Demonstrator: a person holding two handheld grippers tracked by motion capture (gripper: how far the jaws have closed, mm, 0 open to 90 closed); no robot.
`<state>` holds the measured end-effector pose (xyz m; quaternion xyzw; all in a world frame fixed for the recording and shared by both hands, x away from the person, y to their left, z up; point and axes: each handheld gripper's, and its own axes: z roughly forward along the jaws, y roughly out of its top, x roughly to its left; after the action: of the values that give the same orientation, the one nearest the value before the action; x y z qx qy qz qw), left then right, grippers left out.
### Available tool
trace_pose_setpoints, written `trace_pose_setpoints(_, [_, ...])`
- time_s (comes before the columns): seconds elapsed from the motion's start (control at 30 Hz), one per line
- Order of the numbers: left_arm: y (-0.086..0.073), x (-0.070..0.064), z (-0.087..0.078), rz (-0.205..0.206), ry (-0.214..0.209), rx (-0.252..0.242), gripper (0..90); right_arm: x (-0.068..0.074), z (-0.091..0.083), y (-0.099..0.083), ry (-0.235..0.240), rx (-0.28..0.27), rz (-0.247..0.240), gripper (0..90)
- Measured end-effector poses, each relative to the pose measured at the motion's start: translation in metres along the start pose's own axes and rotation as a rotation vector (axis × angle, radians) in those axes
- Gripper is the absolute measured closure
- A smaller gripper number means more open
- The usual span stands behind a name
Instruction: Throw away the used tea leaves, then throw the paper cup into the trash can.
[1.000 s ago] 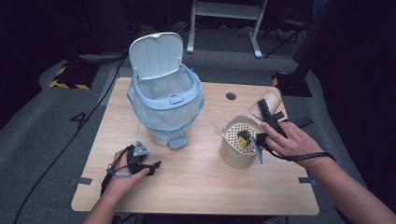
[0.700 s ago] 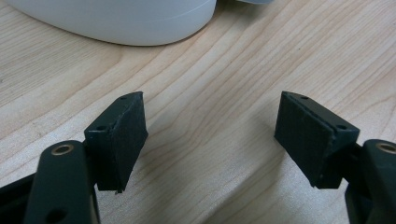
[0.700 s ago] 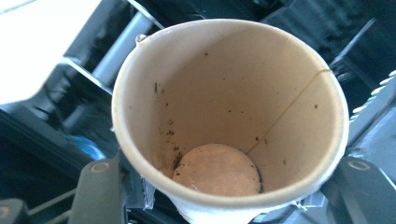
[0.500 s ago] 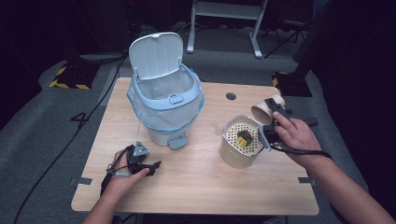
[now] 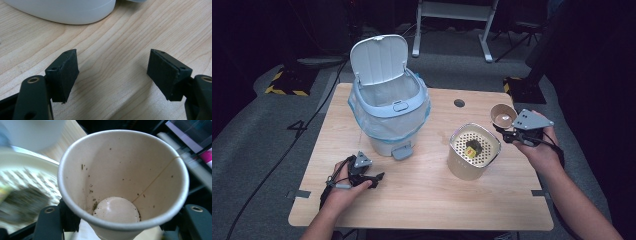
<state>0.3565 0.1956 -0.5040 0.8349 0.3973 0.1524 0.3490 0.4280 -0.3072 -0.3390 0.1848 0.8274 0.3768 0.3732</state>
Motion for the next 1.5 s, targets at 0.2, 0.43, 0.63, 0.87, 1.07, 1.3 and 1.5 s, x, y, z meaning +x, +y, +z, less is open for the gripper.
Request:
trace_pose_setpoints(0.2, [0.000, 0.000, 0.000, 0.000, 0.000, 0.000, 25.2, -0.011, 0.002, -0.012, 0.186, -0.053, 0.320, 34.1])
trace_pose_setpoints(0.43, [0.000, 0.000, 0.000, 0.000, 0.001, 0.000, 25.2, -0.018, 0.000, -0.018, 0.269, -0.058, 0.426, 33.9])
trace_pose_setpoints(0.63, [0.000, 0.000, 0.000, 0.001, -0.001, 0.002, 25.2, -0.021, -0.002, -0.016, 0.354, -0.044, 0.430, 33.9])
trace_pose_setpoints(0.87, [0.000, 0.000, 0.000, 0.000, -0.002, 0.002, 25.2, -0.023, -0.002, -0.012, 0.389, -0.031, 0.417, 33.7])
trace_pose_setpoints(1.07, [0.000, 0.000, 0.000, 0.002, -0.001, 0.002, 25.1, -0.025, -0.001, -0.005, 0.390, -0.033, 0.406, 33.3])
trace_pose_setpoints(1.3, [0.000, 0.001, 0.000, 0.001, -0.001, 0.001, 25.2, -0.033, 0.005, 0.015, 0.391, -0.055, 0.391, 33.2])
trace_pose_setpoints(1.5, [0.000, 0.000, 0.000, 0.001, 0.002, 0.001, 25.4, -0.042, 0.013, 0.037, 0.405, -0.072, 0.365, 33.2])
